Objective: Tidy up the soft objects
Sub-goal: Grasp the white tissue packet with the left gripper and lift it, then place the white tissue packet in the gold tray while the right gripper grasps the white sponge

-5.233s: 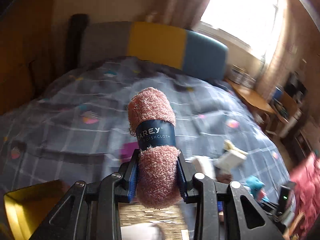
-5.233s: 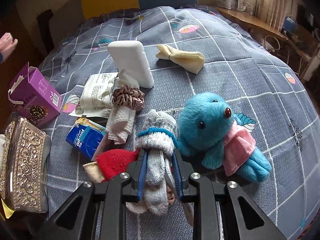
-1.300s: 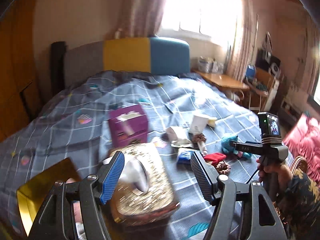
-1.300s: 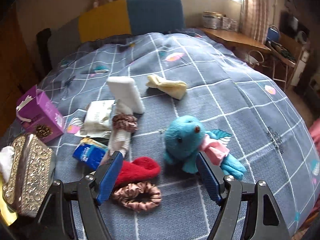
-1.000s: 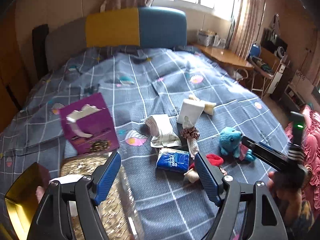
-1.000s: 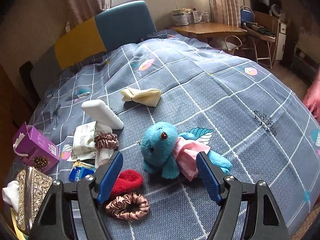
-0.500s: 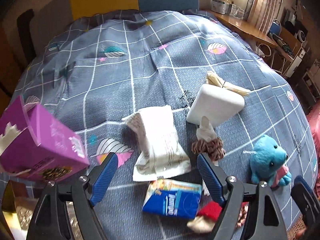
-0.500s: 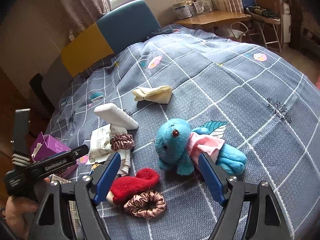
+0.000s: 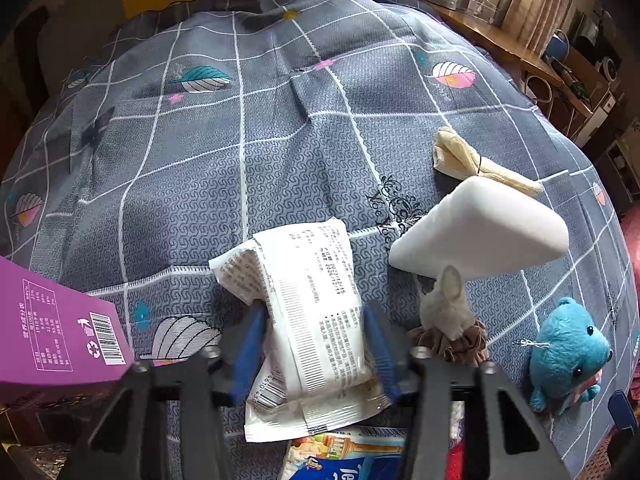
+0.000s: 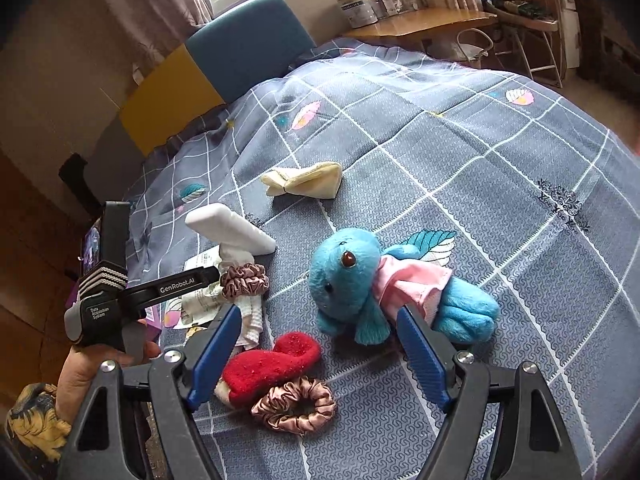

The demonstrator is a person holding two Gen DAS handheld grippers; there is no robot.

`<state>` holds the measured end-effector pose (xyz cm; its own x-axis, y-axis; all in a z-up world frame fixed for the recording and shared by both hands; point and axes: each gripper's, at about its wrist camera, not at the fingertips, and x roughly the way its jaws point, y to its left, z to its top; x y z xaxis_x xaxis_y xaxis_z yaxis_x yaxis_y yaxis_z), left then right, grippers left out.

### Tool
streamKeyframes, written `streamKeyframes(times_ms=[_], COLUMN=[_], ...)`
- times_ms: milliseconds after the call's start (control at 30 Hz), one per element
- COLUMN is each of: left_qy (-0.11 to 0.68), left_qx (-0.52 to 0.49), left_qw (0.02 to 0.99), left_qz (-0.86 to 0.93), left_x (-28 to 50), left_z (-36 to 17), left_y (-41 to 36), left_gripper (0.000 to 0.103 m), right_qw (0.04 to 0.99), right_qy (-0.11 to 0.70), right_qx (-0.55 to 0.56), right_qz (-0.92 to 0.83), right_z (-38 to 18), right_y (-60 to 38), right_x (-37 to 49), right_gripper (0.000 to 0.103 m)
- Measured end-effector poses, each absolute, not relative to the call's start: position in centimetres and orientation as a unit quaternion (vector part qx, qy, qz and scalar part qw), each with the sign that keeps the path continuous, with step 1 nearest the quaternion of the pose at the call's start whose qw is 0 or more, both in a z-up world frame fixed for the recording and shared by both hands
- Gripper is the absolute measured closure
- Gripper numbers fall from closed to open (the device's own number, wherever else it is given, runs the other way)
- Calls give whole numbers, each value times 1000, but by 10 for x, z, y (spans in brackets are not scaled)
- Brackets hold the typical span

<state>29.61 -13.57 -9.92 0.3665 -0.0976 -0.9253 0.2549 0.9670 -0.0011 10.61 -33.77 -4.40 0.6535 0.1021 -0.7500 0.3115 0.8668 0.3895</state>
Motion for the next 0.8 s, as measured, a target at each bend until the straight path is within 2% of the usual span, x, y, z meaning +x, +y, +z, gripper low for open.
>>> streamKeyframes(times_ms=[67, 133, 533, 800], left_qy=[549, 546, 493, 428], left_qx=[75, 70, 20, -38], left_qw=[824, 826, 859, 898], left_qz=[-115, -119, -138, -97], left_x=[293, 290, 299, 314], left_z=[-96, -90, -2, 79], left_y=[-136, -134, -112, -38], left_gripper=[64, 65, 65, 65], right_qw=[877, 880, 876, 873], right_qy=[410, 408, 433, 454], right_qx=[244, 236, 199, 167], right_qz=[-64, -66, -74, -61], right_z=[-44, -43, -52, -59], right_y=[-337, -336, -324, -309], right_x=[106, 106, 112, 118], right_gripper=[22, 22, 23, 23])
